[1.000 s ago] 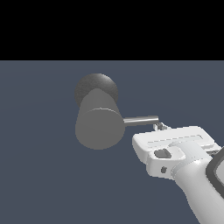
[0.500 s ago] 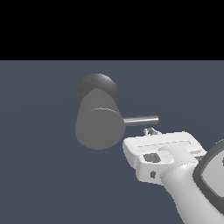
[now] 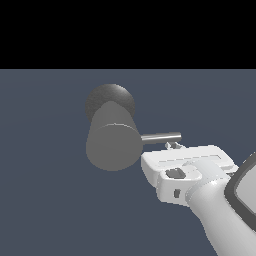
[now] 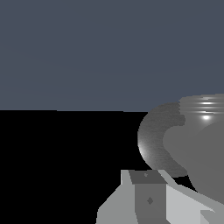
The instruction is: Turn on the faucet by rotating a designated handle.
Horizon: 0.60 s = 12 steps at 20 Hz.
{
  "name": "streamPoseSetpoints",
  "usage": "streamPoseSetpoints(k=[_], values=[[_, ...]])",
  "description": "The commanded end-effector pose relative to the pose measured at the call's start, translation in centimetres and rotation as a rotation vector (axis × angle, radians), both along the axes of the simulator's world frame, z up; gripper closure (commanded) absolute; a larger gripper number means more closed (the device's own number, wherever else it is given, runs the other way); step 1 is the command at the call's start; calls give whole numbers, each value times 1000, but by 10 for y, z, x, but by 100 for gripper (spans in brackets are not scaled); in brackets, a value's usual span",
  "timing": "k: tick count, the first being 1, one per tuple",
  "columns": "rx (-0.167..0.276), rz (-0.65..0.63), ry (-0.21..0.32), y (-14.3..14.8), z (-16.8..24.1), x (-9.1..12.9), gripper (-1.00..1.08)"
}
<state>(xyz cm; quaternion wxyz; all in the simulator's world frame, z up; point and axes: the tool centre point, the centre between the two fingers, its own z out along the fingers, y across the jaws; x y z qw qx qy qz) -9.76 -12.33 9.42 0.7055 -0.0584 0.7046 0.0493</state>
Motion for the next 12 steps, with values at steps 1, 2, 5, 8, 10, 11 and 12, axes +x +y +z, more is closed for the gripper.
streamPoseSetpoints(k=[1,2,5,8,10,11,12], values=[[0,0,0,-1,9,0,108],[0,1,0,-1,13,0,108],[0,1,0,-2,24,0,108],[0,1,0,-3,35,0,108],[0,1,0,-3,42,1,108],[0,1,0,-3,46,1,108],[0,1,0,-3,46,1,108]])
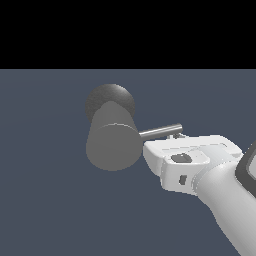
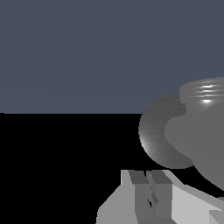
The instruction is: Turn on the faucet by rotating a designated handle.
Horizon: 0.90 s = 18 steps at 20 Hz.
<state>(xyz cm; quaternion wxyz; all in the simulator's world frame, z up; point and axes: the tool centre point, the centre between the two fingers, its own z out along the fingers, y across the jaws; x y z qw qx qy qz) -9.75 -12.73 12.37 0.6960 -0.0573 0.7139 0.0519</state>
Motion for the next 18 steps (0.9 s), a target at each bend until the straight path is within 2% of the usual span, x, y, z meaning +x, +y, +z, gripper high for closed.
streamPoseSetpoints(k=[1,18], values=[[1,-1,8,-1,-7,0,108],[-2,-1,-16,14,55,-2,108]])
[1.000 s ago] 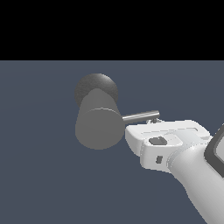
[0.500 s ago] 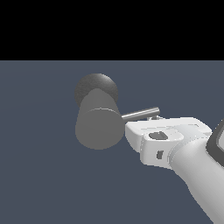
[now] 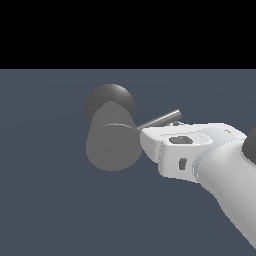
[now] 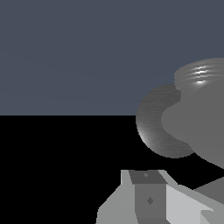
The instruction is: Turn on the faucet by rotating a designated handle.
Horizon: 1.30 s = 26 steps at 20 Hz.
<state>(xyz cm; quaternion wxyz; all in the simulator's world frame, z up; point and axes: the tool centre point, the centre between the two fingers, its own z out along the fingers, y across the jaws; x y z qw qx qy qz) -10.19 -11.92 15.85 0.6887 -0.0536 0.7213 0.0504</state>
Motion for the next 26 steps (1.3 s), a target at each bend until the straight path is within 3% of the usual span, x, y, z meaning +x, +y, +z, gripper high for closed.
streamPoseSetpoints(k=[1,7,8,26], values=[[-4,6,-38,7,24,3,108],[-4,6,-45,11,42,2,108],[0,0,2,5,16,-1,108],[-4,4,-33,40,73,-3,108]])
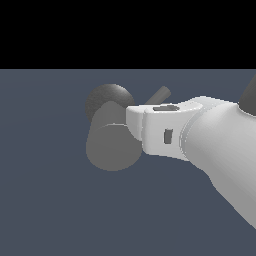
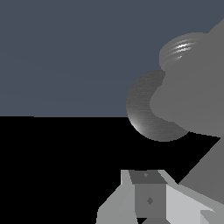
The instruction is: Turn on the faucet by rotating a designated handle.
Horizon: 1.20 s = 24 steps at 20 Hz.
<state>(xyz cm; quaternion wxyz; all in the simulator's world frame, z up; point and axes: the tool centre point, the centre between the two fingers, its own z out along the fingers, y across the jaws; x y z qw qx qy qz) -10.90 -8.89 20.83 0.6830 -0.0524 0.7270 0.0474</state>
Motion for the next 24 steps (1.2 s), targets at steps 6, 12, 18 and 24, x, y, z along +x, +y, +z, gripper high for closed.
streamPoseSetpoints(k=[6,12,18,24], values=[[-1,12,-60,21,41,3,108],[2,-1,2,20,19,-5,108],[1,3,-17,38,35,-5,108],[0,6,-35,56,51,-5,108]])
